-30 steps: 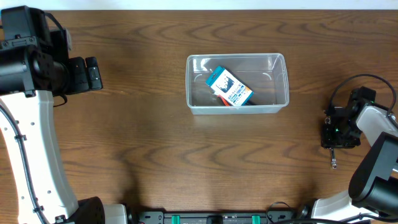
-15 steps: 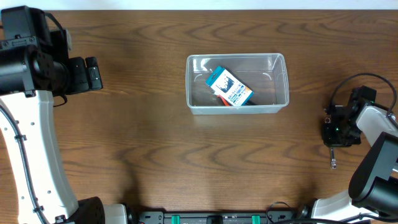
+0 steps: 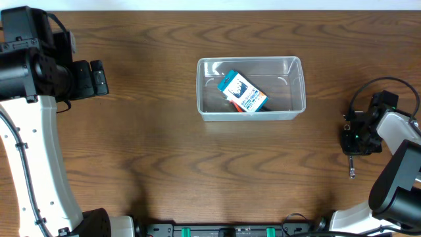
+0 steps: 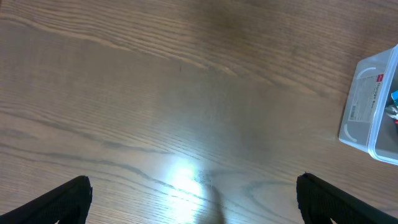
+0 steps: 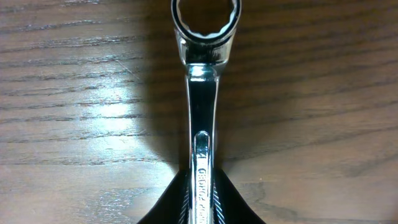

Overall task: Pack container
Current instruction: 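Close the right gripper on the wrench, then lift the wrench and carry it left over the container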

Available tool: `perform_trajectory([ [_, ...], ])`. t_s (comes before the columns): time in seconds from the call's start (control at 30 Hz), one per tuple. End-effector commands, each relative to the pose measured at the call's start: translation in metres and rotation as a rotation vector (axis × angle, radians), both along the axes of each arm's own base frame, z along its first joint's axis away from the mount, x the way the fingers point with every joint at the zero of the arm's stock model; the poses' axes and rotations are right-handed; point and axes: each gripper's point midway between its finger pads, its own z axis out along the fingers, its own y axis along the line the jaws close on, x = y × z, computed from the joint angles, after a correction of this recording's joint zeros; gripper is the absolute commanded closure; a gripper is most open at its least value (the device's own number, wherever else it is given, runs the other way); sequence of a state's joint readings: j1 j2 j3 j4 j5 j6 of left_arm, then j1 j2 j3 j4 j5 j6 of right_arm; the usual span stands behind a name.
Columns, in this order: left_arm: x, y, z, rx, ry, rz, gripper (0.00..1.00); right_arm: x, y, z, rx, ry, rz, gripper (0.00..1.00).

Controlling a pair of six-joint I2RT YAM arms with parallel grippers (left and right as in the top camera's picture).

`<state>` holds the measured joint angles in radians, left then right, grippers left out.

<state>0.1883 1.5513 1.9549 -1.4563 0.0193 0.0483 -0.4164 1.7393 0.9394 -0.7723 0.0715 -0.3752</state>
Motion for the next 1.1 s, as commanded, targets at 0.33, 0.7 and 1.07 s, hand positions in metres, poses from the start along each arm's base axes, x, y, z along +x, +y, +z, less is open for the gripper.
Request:
perform_trajectory([
  [0.33,0.002,0.002,0.004,0.000,-0.015,0.011,0.02,0.047,-0.010,0.040,-0.053,-0.090,0.034,0.89],
  [0.7,0.002,0.002,0.004,0.000,-0.015,0.012,0.02,0.130,0.043,0.121,-0.124,-0.256,0.342,0.90],
  [1.07,0.002,0.002,0.004,0.000,-0.015,0.012,0.02,0.188,0.139,0.188,-0.217,-0.471,0.611,0.89],
])
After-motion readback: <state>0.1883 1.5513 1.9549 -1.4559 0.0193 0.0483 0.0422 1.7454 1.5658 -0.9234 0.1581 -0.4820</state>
